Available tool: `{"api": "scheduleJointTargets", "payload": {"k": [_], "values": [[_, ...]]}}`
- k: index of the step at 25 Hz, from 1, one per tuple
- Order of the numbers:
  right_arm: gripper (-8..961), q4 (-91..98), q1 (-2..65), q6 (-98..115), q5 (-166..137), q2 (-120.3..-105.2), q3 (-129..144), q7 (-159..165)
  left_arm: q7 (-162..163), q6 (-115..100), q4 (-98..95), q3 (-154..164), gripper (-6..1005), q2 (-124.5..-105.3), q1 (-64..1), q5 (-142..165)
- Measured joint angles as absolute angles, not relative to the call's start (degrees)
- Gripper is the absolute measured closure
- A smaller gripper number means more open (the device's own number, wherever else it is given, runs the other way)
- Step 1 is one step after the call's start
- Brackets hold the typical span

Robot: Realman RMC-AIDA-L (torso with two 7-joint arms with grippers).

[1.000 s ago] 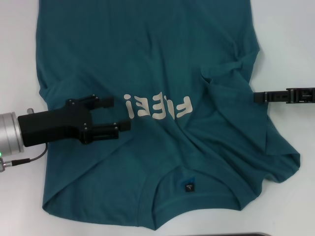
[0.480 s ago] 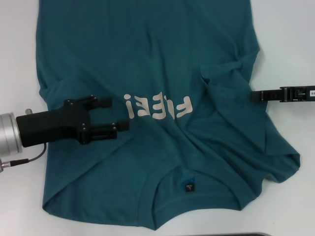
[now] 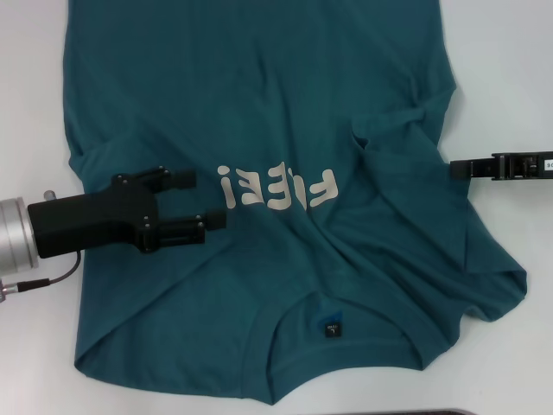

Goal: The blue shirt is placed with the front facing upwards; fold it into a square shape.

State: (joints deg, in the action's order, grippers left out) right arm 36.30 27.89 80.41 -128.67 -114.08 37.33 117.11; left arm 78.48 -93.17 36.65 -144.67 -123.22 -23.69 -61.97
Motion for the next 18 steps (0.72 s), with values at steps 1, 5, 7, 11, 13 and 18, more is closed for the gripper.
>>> {"api": "scheduleJointTargets", "payload": {"k": [1, 5, 7, 11, 13, 18], "values": [[728, 36.30, 27.89, 80.75, -128.61, -114.08, 37.33, 117.03, 78.48, -93.16, 36.65, -144.67, 93, -123.22, -23.70, -61.97], [943, 36.30, 28.20, 84.80, -127.47, -114.22, 37.23, 115.40, 78.44, -93.17, 36.65, -144.67, 93, -123.22, -23.71, -61.97], [943, 36.31, 28.58, 85.93, -127.41, -114.46, 37.37, 115.18, 78.35, -93.17, 36.65, -144.67, 93, -123.22, -23.73, -62.01], [942, 36.49, 30.28, 88.17, -127.79, -115.62, 38.56, 115.06, 78.08, -93.16, 36.65, -144.67, 93, -123.27, -23.79, -62.09], [925, 36.48, 30.90, 88.32, -127.88, -116.14, 39.42, 115.01, 78.04, -93.17, 36.65, -144.67, 93, -123.30, -23.83, -62.11], [883, 36.37, 32.07, 88.45, -127.89, -117.06, 41.85, 114.99, 77.97, -93.16, 36.65, -144.67, 93, -123.37, -23.58, -62.17]]}}
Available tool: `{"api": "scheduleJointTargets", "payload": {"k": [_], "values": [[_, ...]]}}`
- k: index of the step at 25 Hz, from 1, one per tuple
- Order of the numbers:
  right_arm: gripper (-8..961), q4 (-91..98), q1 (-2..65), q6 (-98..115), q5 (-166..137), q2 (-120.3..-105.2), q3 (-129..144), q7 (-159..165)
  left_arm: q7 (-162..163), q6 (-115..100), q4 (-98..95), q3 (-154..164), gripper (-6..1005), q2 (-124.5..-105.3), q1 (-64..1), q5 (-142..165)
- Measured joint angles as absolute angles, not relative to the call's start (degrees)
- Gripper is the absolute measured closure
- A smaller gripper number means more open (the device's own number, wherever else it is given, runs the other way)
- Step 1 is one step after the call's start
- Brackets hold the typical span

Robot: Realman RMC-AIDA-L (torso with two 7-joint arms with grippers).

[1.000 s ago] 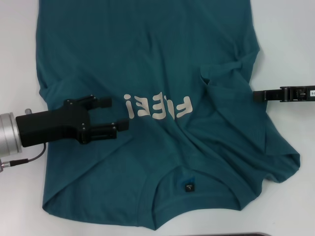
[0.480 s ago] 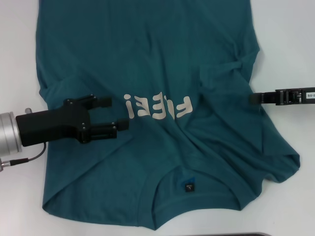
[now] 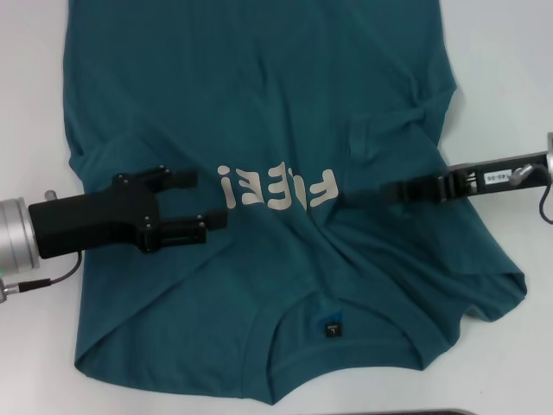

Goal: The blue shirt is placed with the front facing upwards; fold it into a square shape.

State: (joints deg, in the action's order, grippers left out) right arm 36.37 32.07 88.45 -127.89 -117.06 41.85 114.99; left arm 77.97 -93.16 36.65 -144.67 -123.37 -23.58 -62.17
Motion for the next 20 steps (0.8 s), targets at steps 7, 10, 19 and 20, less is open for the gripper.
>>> {"api": "scheduleJointTargets", "payload": {"k": [7, 10, 19, 20], "values": [[825, 36.36, 32.46, 88.87, -127.71, -117.49, 43.00, 114.82, 77.95, -93.12, 36.65, -144.66, 93, -123.40, -23.46, -62.29], [768, 36.47, 32.27, 89.54, -127.24, -117.07, 41.77, 114.44, 77.95, -93.09, 36.65, -144.66, 93, -123.40, -23.46, -62.31], [372, 36.33, 30.87, 92.26, -123.23, -116.72, 37.43, 107.52, 77.95, -93.07, 36.65, -144.67, 93, -123.40, -23.46, -62.32], [323, 36.32, 30.55, 92.18, -122.83, -116.86, 36.56, 106.06, 77.95, -93.08, 36.65, -144.67, 93, -123.40, -23.46, -62.32]]}}
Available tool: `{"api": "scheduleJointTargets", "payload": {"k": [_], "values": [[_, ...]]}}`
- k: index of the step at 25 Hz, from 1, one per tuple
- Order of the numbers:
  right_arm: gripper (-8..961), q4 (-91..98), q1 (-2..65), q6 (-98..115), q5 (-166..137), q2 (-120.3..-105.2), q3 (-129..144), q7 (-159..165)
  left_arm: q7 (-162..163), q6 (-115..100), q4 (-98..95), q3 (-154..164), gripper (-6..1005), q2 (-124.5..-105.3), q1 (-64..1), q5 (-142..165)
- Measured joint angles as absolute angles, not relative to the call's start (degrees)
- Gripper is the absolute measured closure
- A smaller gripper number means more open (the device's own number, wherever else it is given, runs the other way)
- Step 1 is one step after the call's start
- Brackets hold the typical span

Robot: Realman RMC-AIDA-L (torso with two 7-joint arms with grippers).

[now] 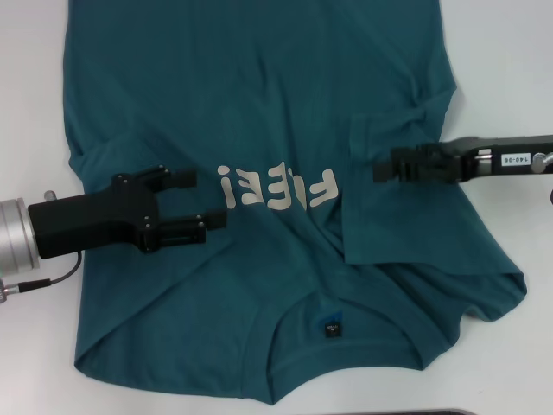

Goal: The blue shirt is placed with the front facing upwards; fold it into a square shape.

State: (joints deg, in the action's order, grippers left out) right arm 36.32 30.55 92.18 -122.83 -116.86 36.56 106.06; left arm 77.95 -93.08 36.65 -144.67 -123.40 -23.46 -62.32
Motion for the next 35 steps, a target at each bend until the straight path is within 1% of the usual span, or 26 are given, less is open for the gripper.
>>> {"api": "scheduleJointTargets", "payload": {"k": [3, 6, 9, 13, 18, 25, 28, 32, 35], "values": [[141, 36.27, 29.00, 92.30, -120.72, -117.40, 33.67, 101.44, 77.97, -93.11, 36.65, -144.82, 93, -123.40, -23.41, -62.32], [106, 36.22, 26.70, 92.85, -116.71, -117.79, 32.15, 97.03, 78.15, -93.51, 36.65, -144.90, 93, -123.40, -23.33, -62.33], [72, 35.51, 24.69, 93.03, -113.48, -117.85, 31.73, 92.93, 78.56, -93.71, 36.69, -144.92, 93, -123.40, -23.33, -62.52], [26, 33.81, 23.24, 93.88, -112.45, -117.48, 31.25, 88.66, 79.18, -93.92, 36.94, -144.93, 92, -123.40, -23.44, -62.56], [27, 33.24, 22.58, 96.08, -112.42, -116.56, 31.19, 88.40, 79.33, -94.57, 36.99, -144.93, 92, -123.40, -23.67, -62.62], [30, 33.15, 21.97, 96.64, -112.82, -116.32, 31.00, 89.04, 79.84, -94.85, 36.91, -144.90, 92, -123.40, -23.73, -62.73], [32, 33.49, 21.70, 96.44, -112.79, -115.99, 30.49, 88.75, 81.55, -95.25, 37.06, -144.66, 92, -123.34, -23.55, -62.69], [36, 33.41, 21.58, 97.04, -112.69, -115.65, 29.29, 89.08, 83.83, -97.59, 37.09, -144.42, 92, -122.76, -23.08, -62.04], [38, 33.33, 21.96, 97.24, -112.71, -115.65, 29.27, 89.48, 86.50, -99.38, 37.09, -144.23, 92, -121.75, -22.56, -60.57]]}}
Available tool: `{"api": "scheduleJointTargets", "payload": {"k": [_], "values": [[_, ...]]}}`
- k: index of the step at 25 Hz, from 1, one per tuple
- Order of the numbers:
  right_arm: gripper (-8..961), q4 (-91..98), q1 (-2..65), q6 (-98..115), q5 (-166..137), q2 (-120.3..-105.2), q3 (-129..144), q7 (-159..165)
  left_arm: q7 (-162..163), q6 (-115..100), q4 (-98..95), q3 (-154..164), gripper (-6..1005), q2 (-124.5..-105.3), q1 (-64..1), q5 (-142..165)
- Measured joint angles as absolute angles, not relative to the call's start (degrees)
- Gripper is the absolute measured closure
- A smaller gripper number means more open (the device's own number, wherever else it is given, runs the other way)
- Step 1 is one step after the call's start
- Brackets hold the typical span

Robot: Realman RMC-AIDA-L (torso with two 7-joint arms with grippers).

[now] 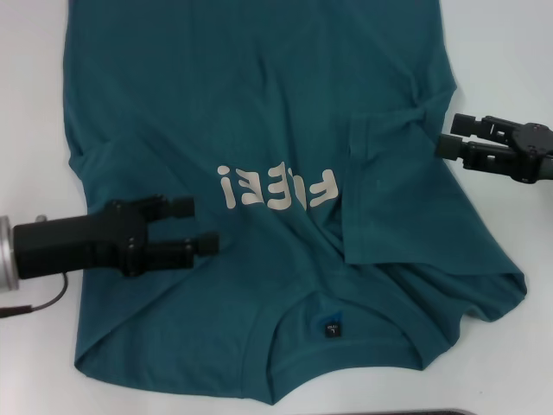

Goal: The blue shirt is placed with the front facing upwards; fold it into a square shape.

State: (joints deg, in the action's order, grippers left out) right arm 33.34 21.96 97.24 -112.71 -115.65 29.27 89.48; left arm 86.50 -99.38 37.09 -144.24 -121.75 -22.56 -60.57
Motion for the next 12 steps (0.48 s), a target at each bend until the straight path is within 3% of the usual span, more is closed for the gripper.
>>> {"api": "scheduleJointTargets", "payload": {"k": [12], "values": [[38, 33.49, 24.18, 97.24, -112.64, -116.14, 29.29, 92.36, 98.38, -103.70, 38.70, -144.54, 93, -116.83, -19.31, -58.08]]}}
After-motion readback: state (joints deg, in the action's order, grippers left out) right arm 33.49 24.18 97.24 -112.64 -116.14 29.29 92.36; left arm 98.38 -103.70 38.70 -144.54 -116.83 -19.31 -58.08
